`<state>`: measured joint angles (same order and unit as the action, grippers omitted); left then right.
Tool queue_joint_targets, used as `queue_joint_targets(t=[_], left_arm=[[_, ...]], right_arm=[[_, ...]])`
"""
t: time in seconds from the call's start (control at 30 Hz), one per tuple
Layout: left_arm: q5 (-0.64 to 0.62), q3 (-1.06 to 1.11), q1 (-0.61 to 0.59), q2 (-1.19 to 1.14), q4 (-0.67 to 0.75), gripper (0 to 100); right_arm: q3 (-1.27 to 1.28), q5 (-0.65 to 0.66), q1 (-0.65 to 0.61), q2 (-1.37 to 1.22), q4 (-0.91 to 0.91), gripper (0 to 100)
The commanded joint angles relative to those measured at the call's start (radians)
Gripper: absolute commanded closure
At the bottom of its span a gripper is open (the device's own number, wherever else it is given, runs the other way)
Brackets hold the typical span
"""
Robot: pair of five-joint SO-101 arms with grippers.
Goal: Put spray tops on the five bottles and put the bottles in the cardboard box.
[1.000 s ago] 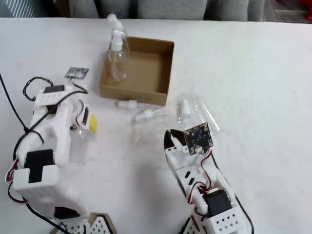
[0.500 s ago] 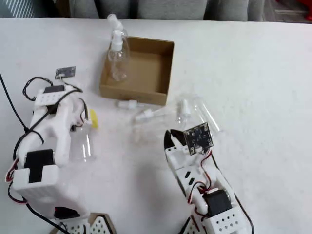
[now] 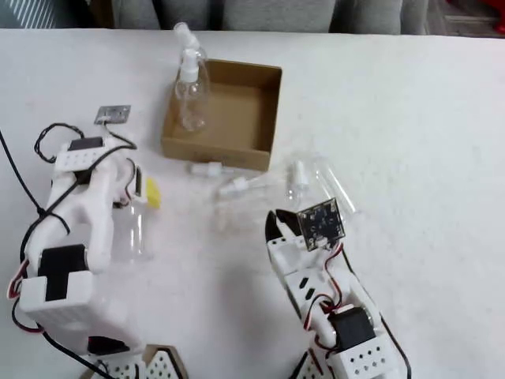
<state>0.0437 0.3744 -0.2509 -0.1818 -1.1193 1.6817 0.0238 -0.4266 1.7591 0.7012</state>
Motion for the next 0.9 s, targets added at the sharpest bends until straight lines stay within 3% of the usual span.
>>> queue_joint_targets(t=[0.0, 0.27, 0.47, 0.87], left_arm=[[0.037, -0.049, -0.012, 0.061, -0.015, 76], [0.081, -0.051, -0.010, 0.062, -0.008, 75], [0.080, -0.057, -0.033, 0.067, -0.011, 61], [0.242, -0.064, 0.007, 0.068, -0.011, 67]], right_arm=[[0.009, 0.012, -0.002, 0.007, 0.002, 98.1], [0.009, 0.012, -0.002, 0.007, 0.002, 98.1], [0.009, 0.012, -0.002, 0.007, 0.002, 98.1], [0.009, 0.012, -0.002, 0.007, 0.002, 98.1]])
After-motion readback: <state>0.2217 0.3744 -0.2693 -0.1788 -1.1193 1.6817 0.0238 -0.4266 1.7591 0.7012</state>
